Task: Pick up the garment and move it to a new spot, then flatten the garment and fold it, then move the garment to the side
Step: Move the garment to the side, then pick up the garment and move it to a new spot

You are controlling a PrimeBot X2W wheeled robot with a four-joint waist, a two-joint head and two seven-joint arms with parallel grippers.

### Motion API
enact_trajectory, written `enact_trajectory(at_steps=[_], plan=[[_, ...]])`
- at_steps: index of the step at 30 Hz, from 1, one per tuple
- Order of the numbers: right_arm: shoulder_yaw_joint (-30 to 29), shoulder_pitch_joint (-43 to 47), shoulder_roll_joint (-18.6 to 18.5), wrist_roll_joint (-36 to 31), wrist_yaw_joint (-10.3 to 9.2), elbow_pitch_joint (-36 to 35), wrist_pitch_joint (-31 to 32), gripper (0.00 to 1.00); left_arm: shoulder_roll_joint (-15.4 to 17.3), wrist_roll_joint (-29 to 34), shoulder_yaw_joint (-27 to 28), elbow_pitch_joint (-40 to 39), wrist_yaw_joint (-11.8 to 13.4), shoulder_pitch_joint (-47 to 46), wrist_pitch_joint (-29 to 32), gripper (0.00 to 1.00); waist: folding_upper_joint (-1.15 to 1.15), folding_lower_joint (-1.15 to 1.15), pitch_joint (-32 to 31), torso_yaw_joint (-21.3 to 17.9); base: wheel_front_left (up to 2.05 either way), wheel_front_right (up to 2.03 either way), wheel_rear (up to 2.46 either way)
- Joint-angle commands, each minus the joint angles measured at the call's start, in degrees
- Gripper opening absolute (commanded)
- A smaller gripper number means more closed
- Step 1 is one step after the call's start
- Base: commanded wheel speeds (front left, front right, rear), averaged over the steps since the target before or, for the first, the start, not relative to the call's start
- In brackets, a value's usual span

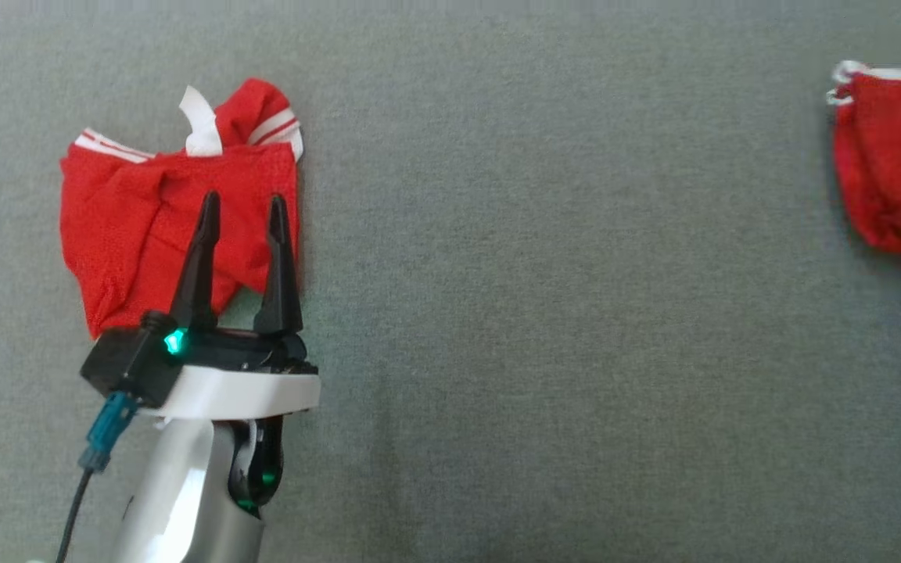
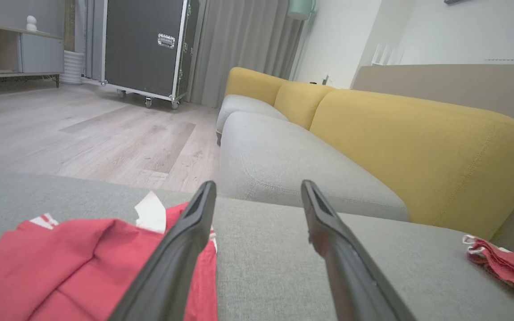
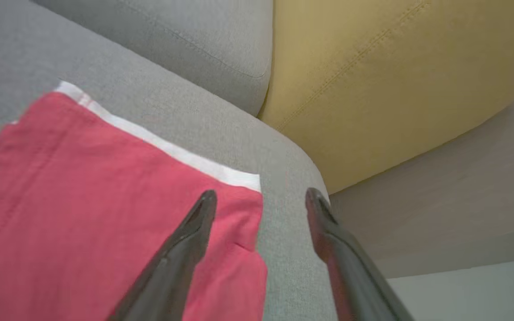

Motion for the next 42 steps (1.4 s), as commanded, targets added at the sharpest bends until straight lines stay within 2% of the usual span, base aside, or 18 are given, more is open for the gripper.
enact_trajectory(at_steps=[1,5,6,7,14,19,23,26,34,42], plan=[[-1.33,1.04,0.40,-0.73,-0.05,-2.84,-1.18,1.00,0.40,0.35,2.70,-1.73,-0.37,-1.23,-0.29,1.00,0.00,0.00,-1.91,-0.80,0.00,0.00,0.00],[-3.91,1.75,4.57,-0.25,-0.05,-4.60,-4.15,1.00,0.40,0.75,3.50,-1.86,-0.42,0.05,-0.29,1.00,0.00,0.00,-5.04,-1.74,0.00,0.00,0.00],[-3.91,1.75,4.57,-0.25,-0.05,-4.60,-4.15,1.00,0.40,0.75,3.50,-1.86,-0.42,0.05,-0.29,1.00,0.00,0.00,-5.04,-1.74,0.00,0.00,0.00],[-4.45,1.86,7.84,0.85,-0.05,-5.73,-6.31,1.00,0.40,1.00,4.29,-2.10,-0.29,0.88,-0.29,1.00,0.00,0.00,-6.86,-2.25,0.00,0.00,0.00],[-3.73,3.27,19.91,7.38,-0.05,-13.93,-11.19,1.00,0.40,1.75,6.65,-3.77,0.38,4.94,-0.29,1.00,0.00,0.00,-12.99,-3.49,0.00,0.00,0.00],[-0.27,9.66,25.51,14.59,-0.05,-23.73,-11.90,1.00,0.40,2.14,7.98,-4.52,0.53,8.84,-0.29,1.00,0.00,0.00,-17.07,-3.82,0.00,0.00,0.00],[2.68,18.31,26.62,20.05,-0.05,-34.21,-11.96,1.00,0.40,3.21,8.91,-4.98,0.94,11.52,-0.29,1.00,0.00,0.00,-18.74,-3.52,0.00,0.00,0.00],[5.28,26.06,26.74,24.81,-0.05,-39.58,-11.96,1.00,0.40,3.42,9.29,-5.19,0.80,13.05,-0.29,1.00,0.00,0.00,-19.56,-3.05,0.00,0.00,0.00],[7.71,40.96,26.77,29.25,-0.05,-45.13,-11.97,1.00,0.40,3.57,9.30,-5.34,0.26,16.49,-0.29,1.00,0.00,0.00,-20.60,-2.30,0.00,0.00,0.00],[8.28,44.41,26.77,29.77,-0.05,-47.36,-11.98,1.00,0.40,2.14,10.02,-6.08,0.93,17.58,-0.29,1.00,0.00,0.00,-20.19,-2.51,0.00,0.00,0.00]])
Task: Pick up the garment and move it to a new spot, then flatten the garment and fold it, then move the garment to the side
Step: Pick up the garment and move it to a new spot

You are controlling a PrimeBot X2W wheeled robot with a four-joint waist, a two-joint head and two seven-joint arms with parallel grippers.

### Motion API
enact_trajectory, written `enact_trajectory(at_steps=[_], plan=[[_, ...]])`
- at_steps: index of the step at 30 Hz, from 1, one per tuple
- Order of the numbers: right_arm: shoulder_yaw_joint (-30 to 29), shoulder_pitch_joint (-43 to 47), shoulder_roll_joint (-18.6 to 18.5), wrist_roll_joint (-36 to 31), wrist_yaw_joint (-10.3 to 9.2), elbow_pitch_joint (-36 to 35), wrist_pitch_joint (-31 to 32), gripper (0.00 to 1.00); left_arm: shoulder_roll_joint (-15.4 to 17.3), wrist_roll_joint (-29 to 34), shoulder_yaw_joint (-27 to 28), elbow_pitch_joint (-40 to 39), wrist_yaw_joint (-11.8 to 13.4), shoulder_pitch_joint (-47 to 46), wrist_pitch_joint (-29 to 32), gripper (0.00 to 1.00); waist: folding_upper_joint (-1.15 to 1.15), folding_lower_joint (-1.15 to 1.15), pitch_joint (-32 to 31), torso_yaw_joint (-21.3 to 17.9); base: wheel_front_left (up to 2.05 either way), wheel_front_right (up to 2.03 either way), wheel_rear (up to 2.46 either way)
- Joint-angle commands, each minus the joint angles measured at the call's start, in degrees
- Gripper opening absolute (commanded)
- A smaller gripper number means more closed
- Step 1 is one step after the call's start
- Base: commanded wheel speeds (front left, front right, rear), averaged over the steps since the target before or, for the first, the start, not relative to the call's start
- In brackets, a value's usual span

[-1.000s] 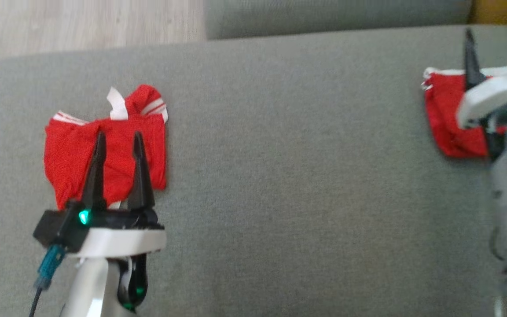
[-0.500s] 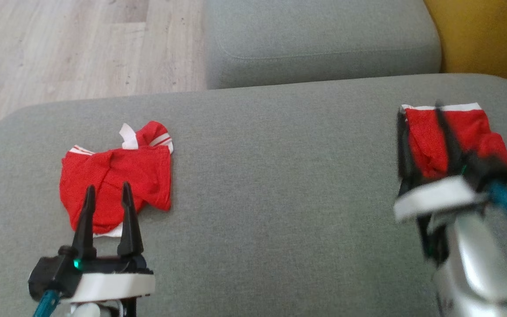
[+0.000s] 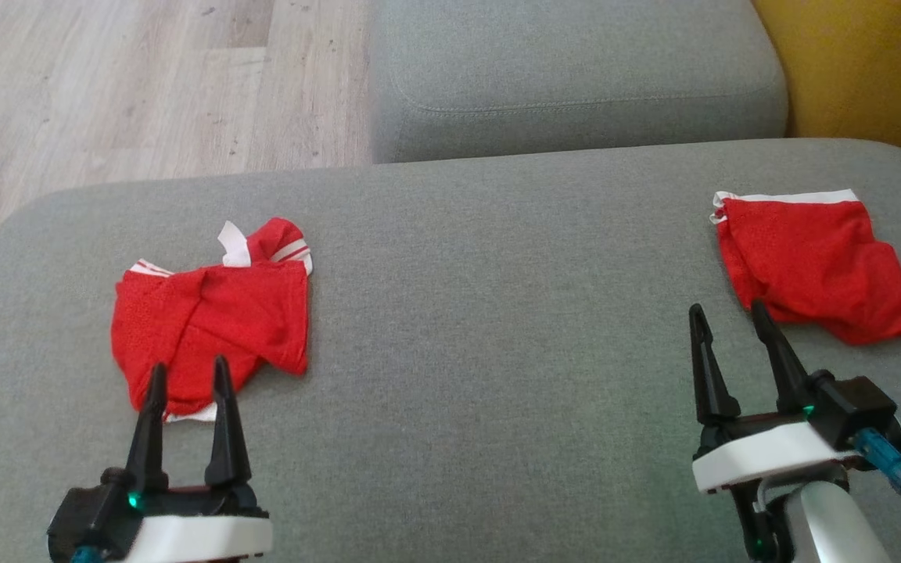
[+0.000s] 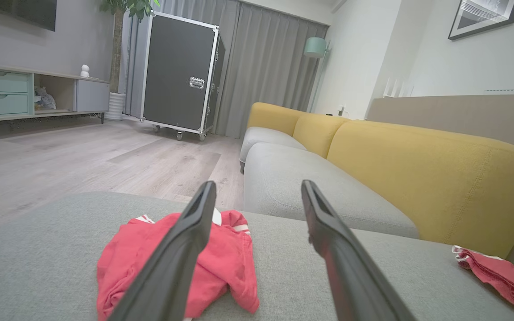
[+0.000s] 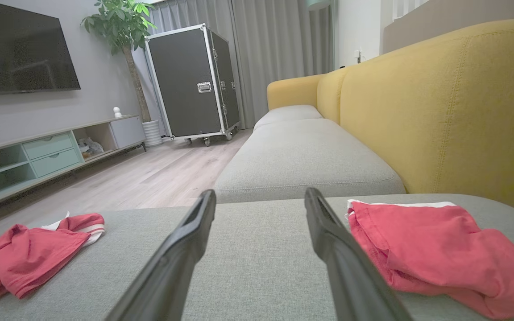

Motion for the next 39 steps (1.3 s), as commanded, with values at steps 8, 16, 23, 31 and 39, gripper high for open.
enact_trajectory(at_steps=[8,16,23,31,39], plan=[[1.20,-1.41,0.06,-0.13,-0.05,-1.80,-0.61,1.00,0.32,-0.50,2.76,-2.01,0.26,-2.32,-0.29,1.00,0.00,0.00,0.14,0.20,0.00,0.00,0.00],[1.65,-1.36,0.06,0.22,-0.05,-1.66,-0.61,1.00,0.32,-0.41,3.09,-1.78,0.26,-2.62,-0.29,1.00,0.00,0.00,0.37,0.56,0.00,0.00,0.00],[4.72,-0.47,0.06,2.02,-0.05,-2.04,-0.61,1.00,0.32,0.16,3.58,-1.06,0.88,-2.33,-0.29,1.00,0.00,0.00,-0.79,4.63,0.00,0.00,0.00],[8.34,1.11,0.06,4.83,-0.05,-1.63,-0.61,1.00,0.32,1.28,5.13,-0.50,0.88,-0.76,-0.29,1.00,0.00,0.00,-2.76,11.24,0.00,0.00,0.00],[11.09,2.78,0.06,6.07,-0.05,-1.27,-0.61,1.00,0.32,2.45,6.35,-0.78,0.54,0.92,-0.29,1.00,0.00,0.00,-4.12,16.63,0.00,0.00,0.00]])
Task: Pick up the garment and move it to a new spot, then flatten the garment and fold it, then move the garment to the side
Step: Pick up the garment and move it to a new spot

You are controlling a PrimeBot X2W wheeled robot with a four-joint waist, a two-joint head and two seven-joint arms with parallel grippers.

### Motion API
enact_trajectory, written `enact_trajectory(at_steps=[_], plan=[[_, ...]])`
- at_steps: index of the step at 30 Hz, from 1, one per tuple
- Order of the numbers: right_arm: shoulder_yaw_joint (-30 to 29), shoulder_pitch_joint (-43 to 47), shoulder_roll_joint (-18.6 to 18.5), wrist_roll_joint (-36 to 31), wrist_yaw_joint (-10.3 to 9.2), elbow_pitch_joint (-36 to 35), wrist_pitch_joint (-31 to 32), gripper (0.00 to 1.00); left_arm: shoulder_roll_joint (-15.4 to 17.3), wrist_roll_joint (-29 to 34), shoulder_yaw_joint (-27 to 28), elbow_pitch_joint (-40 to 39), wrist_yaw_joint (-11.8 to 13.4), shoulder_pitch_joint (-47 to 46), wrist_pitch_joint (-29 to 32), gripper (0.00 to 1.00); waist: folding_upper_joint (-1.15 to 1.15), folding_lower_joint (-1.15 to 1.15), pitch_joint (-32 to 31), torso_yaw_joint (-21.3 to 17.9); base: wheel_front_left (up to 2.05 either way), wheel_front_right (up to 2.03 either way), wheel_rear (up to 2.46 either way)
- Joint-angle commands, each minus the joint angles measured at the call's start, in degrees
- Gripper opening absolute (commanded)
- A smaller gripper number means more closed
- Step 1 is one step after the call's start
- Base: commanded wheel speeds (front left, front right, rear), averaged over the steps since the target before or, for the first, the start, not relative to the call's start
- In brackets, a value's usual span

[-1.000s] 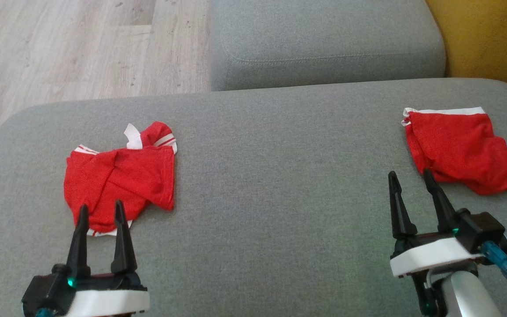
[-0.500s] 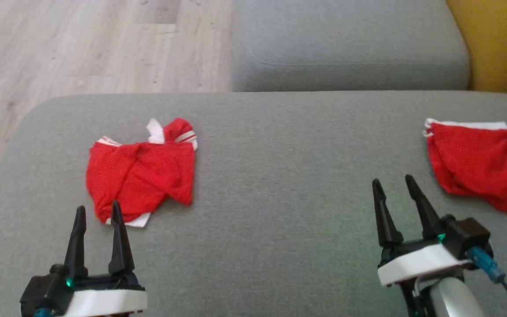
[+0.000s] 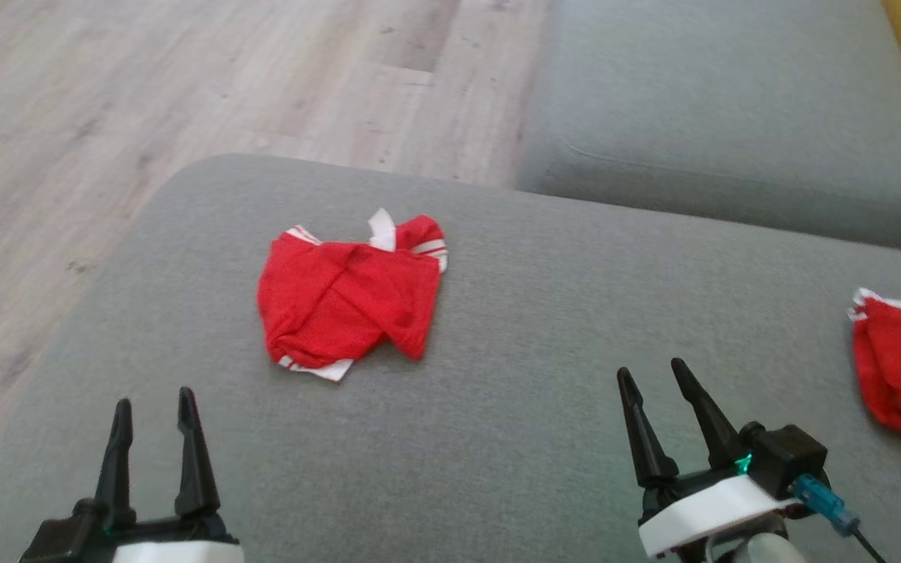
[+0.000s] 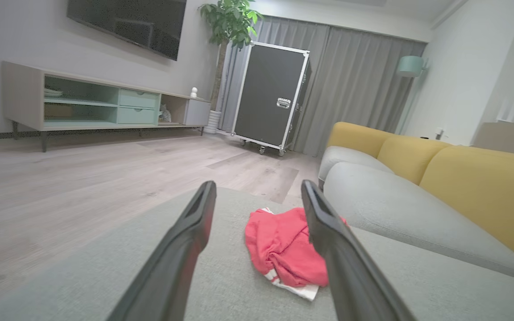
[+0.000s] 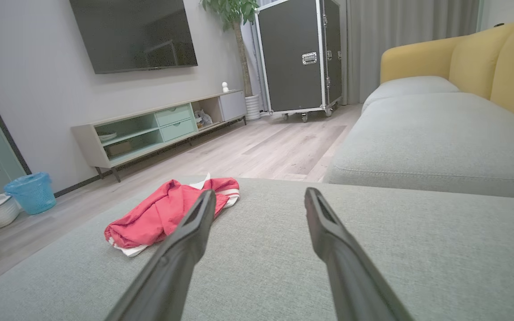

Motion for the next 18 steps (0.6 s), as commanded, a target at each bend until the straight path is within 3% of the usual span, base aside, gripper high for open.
enact_trajectory(at_steps=[1,9,13,18], plan=[[1.32,-1.88,-0.16,0.56,-0.05,-1.66,-0.61,1.00,0.23,0.72,2.23,-1.94,-0.19,-1.77,-0.29,1.00,0.00,0.00,-0.60,1.57,0.00,0.00,0.00],[2.05,-2.63,-0.16,0.35,-0.05,-1.85,-0.61,1.00,1.38,2.42,2.34,0.04,-2.18,-3.72,-0.29,1.00,0.00,0.00,1.80,0.90,0.00,0.00,0.00],[1.41,-3.73,-0.16,-0.56,-0.05,-2.04,-0.61,1.00,4.42,2.59,0.29,3.72,-2.95,-7.81,0.49,1.00,0.00,0.00,4.27,-0.24,0.00,0.00,0.00],[-0.04,-6.23,-0.16,-2.36,-0.05,-2.74,-0.61,1.00,12.09,1.88,-7.22,8.05,-3.50,-19.77,7.97,1.00,0.00,0.00,9.57,-2.65,0.00,0.00,0.00]])
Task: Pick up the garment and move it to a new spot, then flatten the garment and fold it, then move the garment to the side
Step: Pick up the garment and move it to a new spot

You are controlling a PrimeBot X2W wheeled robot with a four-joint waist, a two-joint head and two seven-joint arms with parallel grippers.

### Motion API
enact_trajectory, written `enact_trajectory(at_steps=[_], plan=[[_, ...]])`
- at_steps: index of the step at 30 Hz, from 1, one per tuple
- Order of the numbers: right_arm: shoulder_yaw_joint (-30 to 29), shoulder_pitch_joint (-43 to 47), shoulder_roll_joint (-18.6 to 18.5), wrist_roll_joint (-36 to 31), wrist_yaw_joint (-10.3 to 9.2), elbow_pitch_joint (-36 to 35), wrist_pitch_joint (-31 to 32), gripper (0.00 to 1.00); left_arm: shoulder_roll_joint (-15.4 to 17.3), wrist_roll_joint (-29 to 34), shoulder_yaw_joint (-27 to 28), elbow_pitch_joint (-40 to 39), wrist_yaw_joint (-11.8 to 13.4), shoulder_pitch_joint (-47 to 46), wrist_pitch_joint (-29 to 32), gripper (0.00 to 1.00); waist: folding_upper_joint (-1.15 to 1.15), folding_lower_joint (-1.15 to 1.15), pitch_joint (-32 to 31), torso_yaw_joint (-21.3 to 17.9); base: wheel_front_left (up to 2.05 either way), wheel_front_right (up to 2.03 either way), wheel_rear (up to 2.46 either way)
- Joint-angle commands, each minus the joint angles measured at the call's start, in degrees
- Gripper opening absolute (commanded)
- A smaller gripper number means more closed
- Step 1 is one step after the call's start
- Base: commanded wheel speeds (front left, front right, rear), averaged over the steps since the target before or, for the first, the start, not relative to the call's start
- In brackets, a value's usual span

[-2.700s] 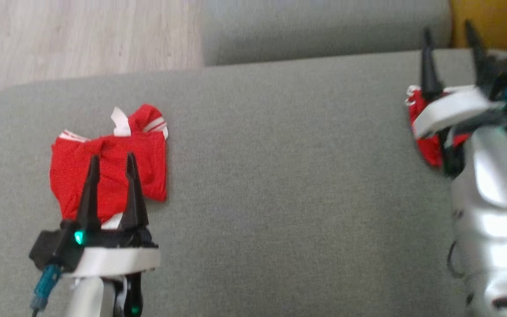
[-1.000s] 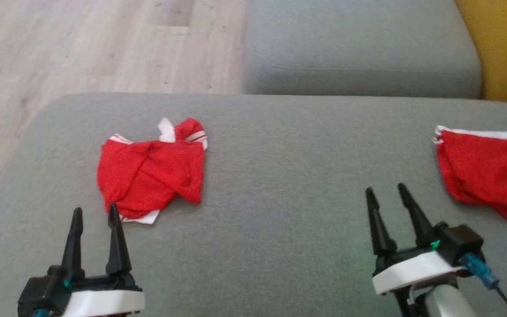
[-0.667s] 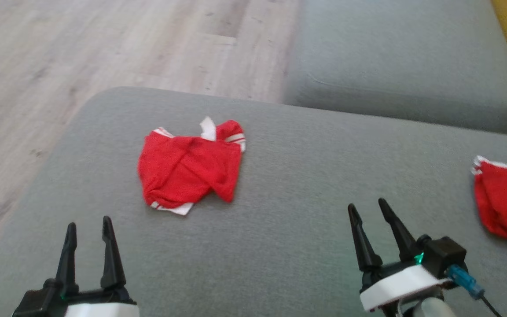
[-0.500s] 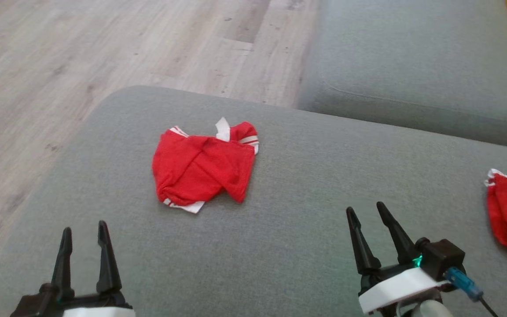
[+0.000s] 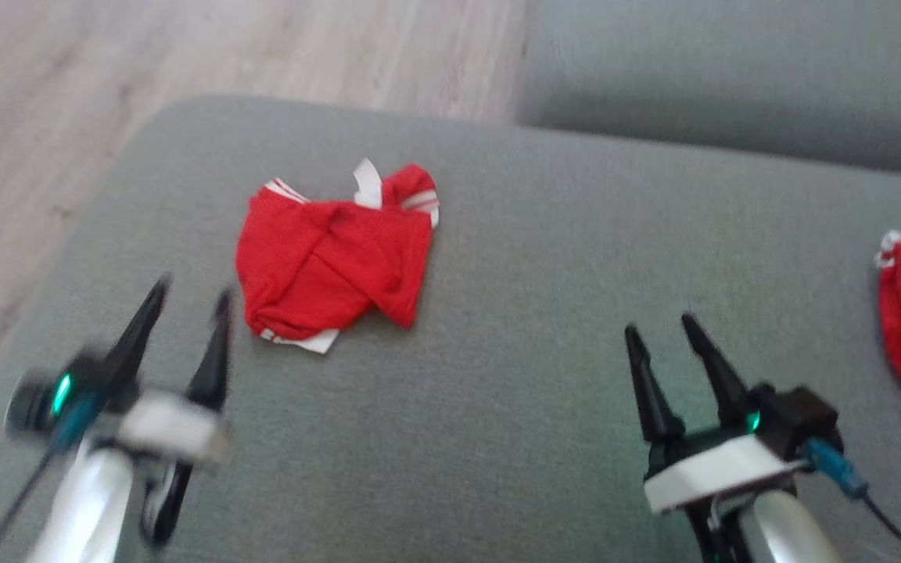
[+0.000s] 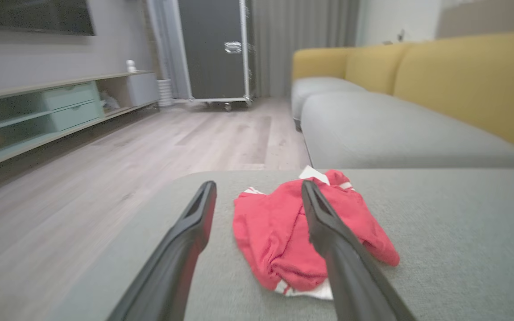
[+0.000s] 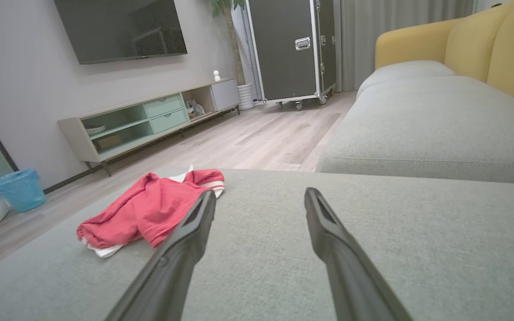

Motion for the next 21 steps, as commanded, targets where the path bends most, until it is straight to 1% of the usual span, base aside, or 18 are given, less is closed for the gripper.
enact_trajectory(at_steps=[1,2,3,6,8,10,12,15,21], plan=[[0.84,-3.17,-0.15,-0.66,-0.05,-2.07,-0.61,1.00,2.43,-1.03,-1.09,-1.48,-0.31,-5.22,1.59,1.00,0.00,-0.01,3.32,-2.05,0.00,0.00,0.00],[0.70,-3.82,-0.15,-1.14,-0.05,-2.21,-0.61,1.00,5.05,-2.64,-5.71,-1.08,-0.32,-7.93,4.33,1.00,0.00,-0.01,4.60,-2.65,0.00,0.00,0.00],[0.46,-4.53,-0.15,-1.67,-0.05,-2.41,-0.61,1.00,7.53,-4.61,-9.21,-0.52,-0.32,-10.93,6.84,1.00,0.00,-0.01,5.71,-3.11,0.00,0.00,0.00],[0.29,-6.91,-0.15,-2.96,-0.05,-3.37,-0.61,1.00,14.40,-10.65,-17.57,1.16,-0.33,-19.73,13.05,1.00,0.00,-0.01,9.26,-5.18,0.00,0.00,0.00],[-0.29,-8.25,-0.15,-3.31,-0.05,-4.10,-0.61,1.00,17.71,-14.42,-22.34,2.17,-0.34,-24.83,15.90,1.00,0.00,-0.01,11.26,-6.43,0.00,0.00,0.00],[-0.62,-9.11,-0.15,-3.36,-0.05,-4.65,-0.61,1.00,20.28,-17.60,-26.42,3.45,-0.34,-29.02,17.77,1.00,0.00,-0.01,12.81,-7.68,0.00,0.00,0.00],[-0.65,-9.72,-0.15,-3.15,-0.05,-5.05,-0.61,1.00,22.28,-19.97,-29.68,4.99,-0.34,-32.43,18.51,1.00,0.00,-0.01,14.16,-8.88,0.00,0.00,0.00],[-0.58,-10.46,-0.15,-2.94,-0.05,-5.73,-0.61,1.00,24.23,-22.77,-33.84,7.66,-0.34,-36.26,18.90,1.00,0.00,-0.01,15.84,-10.52,0.00,0.00,0.00],[-1.14,-11.34,-0.15,-2.69,-0.05,-6.51,-0.61,1.00,26.26,-26.81,-40.22,12.26,-0.35,-41.44,18.33,1.00,0.00,-0.01,18.01,-12.78,0.00,0.00,0.00]])
